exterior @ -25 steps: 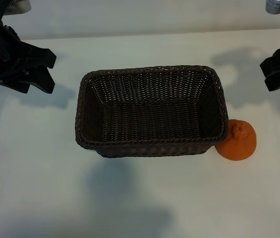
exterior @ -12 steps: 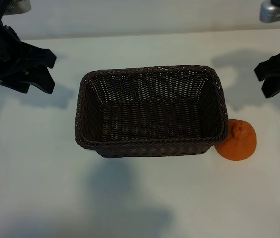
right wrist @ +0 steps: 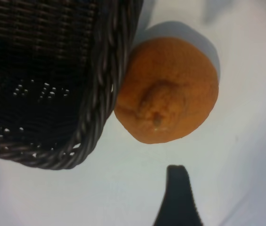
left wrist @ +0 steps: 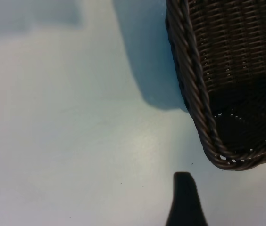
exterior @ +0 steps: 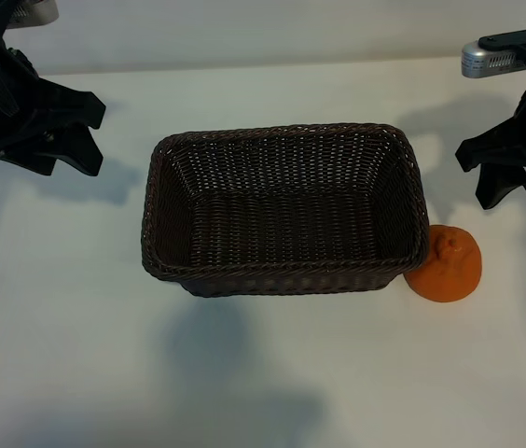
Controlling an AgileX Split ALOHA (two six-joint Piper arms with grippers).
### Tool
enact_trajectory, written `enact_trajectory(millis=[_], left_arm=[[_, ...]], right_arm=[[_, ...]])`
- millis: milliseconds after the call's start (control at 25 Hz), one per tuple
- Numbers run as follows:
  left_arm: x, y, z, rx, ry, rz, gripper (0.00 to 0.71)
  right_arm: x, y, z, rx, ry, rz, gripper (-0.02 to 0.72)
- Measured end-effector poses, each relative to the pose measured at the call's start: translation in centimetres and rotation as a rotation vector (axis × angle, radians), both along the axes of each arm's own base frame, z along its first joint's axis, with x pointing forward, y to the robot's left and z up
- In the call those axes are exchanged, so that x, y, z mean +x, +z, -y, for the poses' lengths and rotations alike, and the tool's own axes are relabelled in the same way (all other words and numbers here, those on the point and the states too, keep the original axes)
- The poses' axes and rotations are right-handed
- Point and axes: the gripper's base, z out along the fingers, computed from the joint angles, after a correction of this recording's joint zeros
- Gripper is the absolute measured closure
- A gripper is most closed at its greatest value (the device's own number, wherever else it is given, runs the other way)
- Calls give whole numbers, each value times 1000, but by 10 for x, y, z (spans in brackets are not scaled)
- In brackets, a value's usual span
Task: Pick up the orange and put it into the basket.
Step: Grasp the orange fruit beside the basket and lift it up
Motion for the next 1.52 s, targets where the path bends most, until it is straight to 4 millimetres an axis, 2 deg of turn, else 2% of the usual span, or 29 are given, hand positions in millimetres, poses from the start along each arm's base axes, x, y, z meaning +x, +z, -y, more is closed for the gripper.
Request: enact_trajectory(millis=[440, 760, 1080, 1320, 1520], left_arm=[[0, 0, 0, 0, 0, 0, 183], [0, 0, 0, 0, 0, 0, 183], [0, 0, 0, 0, 0, 0, 183], [0, 0, 0, 0, 0, 0, 183], [0, 0, 0, 0, 0, 0, 183]], right_arm=[[0, -1, -2, 25, -10, 1, 210], [-7, -30, -2, 28, -37, 13, 216], [-11, -45, -5, 70, -53, 37, 216], [-8, -55, -5, 79, -67, 43, 216], [-2, -78, -7, 84, -70, -19, 216]])
